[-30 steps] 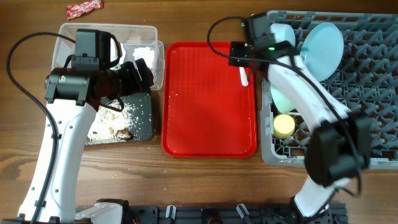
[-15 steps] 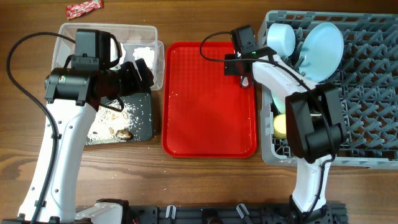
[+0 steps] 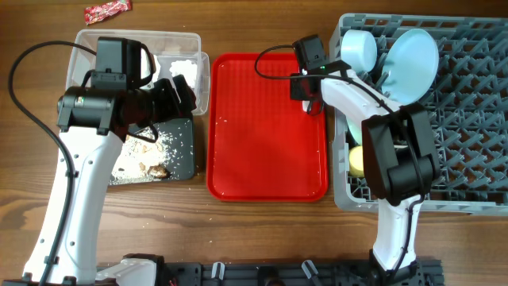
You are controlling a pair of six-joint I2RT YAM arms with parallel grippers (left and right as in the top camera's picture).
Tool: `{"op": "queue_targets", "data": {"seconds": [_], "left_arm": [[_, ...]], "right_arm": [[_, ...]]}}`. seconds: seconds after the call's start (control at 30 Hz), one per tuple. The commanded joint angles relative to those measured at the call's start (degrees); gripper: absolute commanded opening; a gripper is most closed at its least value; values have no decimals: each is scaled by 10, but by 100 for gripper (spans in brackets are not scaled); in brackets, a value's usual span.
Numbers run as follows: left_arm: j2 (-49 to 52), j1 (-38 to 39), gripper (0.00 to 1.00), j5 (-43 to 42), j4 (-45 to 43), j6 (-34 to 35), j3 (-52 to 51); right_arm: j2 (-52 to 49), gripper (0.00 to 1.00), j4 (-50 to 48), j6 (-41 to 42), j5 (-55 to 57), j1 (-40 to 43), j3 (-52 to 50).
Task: Sort waste into correct bins and load items into the dishwasher rack
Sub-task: 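Carry fork into dish rack and release it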
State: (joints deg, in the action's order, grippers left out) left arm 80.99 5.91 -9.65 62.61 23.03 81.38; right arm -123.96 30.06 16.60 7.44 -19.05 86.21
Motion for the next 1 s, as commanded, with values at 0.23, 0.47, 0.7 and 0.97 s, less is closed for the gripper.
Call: {"op": "queue_targets", "data": {"seconds": [0.23,0.47,0.7,0.97], "left_arm": [[-2,-3,100,3,-2,-3,6],[-2,-3,100,3,-2,-3,6],[-2,-3,100,3,-2,-3,6],[-2,-3,100,3,-2,-3,6]], "right_arm": [[97,4,97,1,-31,-1,-4],[278,5,151,5,-36,-1,-4],[415,4,278,165,97,31,-4],[424,4,388,391,136,172,-61]]}}
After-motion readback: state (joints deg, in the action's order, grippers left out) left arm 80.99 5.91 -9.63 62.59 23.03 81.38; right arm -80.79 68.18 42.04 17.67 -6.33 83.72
